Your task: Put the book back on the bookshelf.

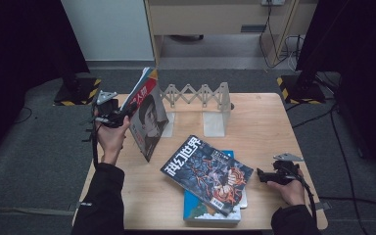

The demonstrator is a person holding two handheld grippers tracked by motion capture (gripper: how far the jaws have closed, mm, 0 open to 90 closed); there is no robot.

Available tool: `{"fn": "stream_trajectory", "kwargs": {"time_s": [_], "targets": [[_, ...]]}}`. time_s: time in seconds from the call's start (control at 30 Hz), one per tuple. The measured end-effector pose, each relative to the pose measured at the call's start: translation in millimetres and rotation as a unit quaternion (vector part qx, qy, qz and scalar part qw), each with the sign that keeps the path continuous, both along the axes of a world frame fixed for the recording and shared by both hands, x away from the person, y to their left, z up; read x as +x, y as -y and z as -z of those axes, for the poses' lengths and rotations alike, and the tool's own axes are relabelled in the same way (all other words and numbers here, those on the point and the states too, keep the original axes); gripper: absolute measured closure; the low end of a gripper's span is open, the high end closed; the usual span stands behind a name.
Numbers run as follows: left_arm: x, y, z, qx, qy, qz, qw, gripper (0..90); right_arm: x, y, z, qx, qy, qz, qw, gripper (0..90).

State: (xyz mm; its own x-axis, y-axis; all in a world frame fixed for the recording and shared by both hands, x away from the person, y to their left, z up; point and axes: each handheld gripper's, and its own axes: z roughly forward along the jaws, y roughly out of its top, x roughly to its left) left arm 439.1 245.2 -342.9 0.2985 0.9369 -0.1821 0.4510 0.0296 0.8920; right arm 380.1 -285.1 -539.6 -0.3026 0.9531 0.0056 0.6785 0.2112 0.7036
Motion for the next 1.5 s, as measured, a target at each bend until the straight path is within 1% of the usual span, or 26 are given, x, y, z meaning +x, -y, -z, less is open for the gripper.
{"fn": "stream_trajectory", "kwargs": {"time_s": [0.03, 0.07, 0.13, 0.17, 0.2, 0.23, 0.3, 0.37, 0.43, 0.5, 0.53, 0.6, 0.67, 0.83, 0.87, 0.93, 0.97, 1.07, 1.1, 1.2, 1.23, 1.3, 1.4, 1.5], "targets": [[-0.1, 0.2, -0.6, 0.001, -0.004, 0.002, 1.0000, 84.3, 0.0, 0.1, 0.0, -0.001, 0.000, -0.001, 1.0000, 0.5], [0.5, 0.4, -2.1, 0.001, -0.015, 0.007, 0.9999, 84.0, 0.0, 0.0, 0.0, 0.000, 0.000, 0.000, 1.0000, 0.5], [1.4, 1.2, -5.0, 0.009, -0.026, 0.010, 0.9996, 83.5, -0.1, 0.1, 0.0, -0.001, 0.000, -0.001, 1.0000, 0.5], [2.8, 1.1, -7.0, 0.006, -0.039, 0.016, 0.9991, 82.9, -0.1, 0.1, 0.0, -0.001, 0.000, -0.001, 1.0000, 0.5], [3.6, 1.1, -9.2, 0.004, -0.044, 0.019, 0.9988, 82.2, 0.0, 0.0, 0.2, -0.001, 0.001, 0.000, 1.0000, 0.5], [3.9, 1.6, -11.7, 0.008, -0.046, 0.018, 0.9988, 82.4, -0.1, 0.2, 0.0, -0.001, 0.000, -0.001, 1.0000, 0.5], [6.1, 3.1, -15.9, 0.010, -0.058, 0.020, 0.9981, 82.1, -0.1, 0.1, 0.1, -0.001, 0.001, -0.001, 1.0000, 0.5], [8.8, 4.8, -19.0, 0.021, -0.069, 0.015, 0.9973, 82.8, 0.0, 0.0, 0.2, -0.001, 0.001, 0.000, 1.0000, 0.5], [9.9, 6.9, -21.1, 0.034, -0.070, 0.010, 0.9969, 84.3, -0.1, -0.1, 0.1, -0.001, 0.001, 0.000, 1.0000, 0.5], [10.5, 8.8, -21.2, 0.037, -0.063, 0.003, 0.9973, 85.4, -0.1, 0.0, 0.1, -0.001, 0.001, 0.000, 1.0000, 0.5], [10.7, 9.0, -21.1, 0.034, -0.058, 0.000, 0.9977, 85.6, 0.0, 0.0, 0.0, 0.000, 0.000, 0.000, 1.0000, 0.5], [11.2, 10.0, -20.9, 0.030, -0.043, -0.009, 0.9986, 85.8, -0.1, 0.0, 0.1, -0.001, 0.001, 0.000, 1.0000, 0.5], [12.6, 11.4, -21.2, 0.034, -0.030, -0.019, 0.9988, 85.9, 0.0, -0.1, 0.0, 0.000, 0.000, 0.001, 1.0000, 0.5], [19.7, 10.0, -19.5, 0.030, -0.012, -0.040, 0.9987, 85.9, 0.0, 0.0, 0.0, 0.000, 0.000, 0.001, 1.0000, 0.5], [19.7, 10.0, -19.5, 0.030, -0.012, -0.040, 0.9987, 85.9, -0.1, 0.0, 0.0, 0.000, 0.000, 0.000, 1.0000, 0.5], [22.7, 10.6, -17.9, 0.030, -0.004, -0.049, 0.9984, 85.9, 0.0, 0.0, 0.0, 0.000, 0.000, 0.000, 1.0000, 0.4], [25.6, 10.8, -17.0, 0.025, -0.001, -0.054, 0.9982, 85.9, 0.0, 0.0, 0.0, 0.000, 0.000, 0.000, 1.0000, 0.4], [31.1, 12.8, -14.4, 0.021, 0.010, -0.063, 0.9977, 86.0, 0.1, 0.0, 0.0, 0.001, 0.000, 0.000, 1.0000, 0.4], [32.4, 13.9, -13.3, 0.023, 0.015, -0.067, 0.9974, 85.9, 0.1, 0.0, 0.0, 0.001, 0.000, 0.000, 1.0000, 0.4], [35.0, 16.2, -10.9, 0.023, 0.019, -0.069, 0.9971, 85.9, 0.1, 0.0, 0.0, 0.001, 0.000, 0.000, 1.0000, 0.4], [37.3, 18.9, -8.4, 0.030, 0.022, -0.072, 0.9967, 85.9, 0.3, 0.1, 0.1, 0.000, 0.000, -0.001, 1.0000, 0.4], [39.2, 20.5, -5.6, 0.036, 0.025, -0.071, 0.9965, 85.9, 0.4, 0.2, 0.1, -0.001, 0.000, -0.001, 1.0000, 0.4], [39.1, 20.9, -4.6, 0.033, 0.031, -0.069, 0.9966, 85.9, 0.4, 0.2, 0.1, -0.001, 0.001, -0.002, 1.0000, 0.4], [37.9, 19.6, -3.2, 0.031, 0.030, -0.068, 0.9968, 85.7, 0.5, 0.1, 0.1, -0.001, 0.001, -0.002, 1.0000, 0.4]]}}
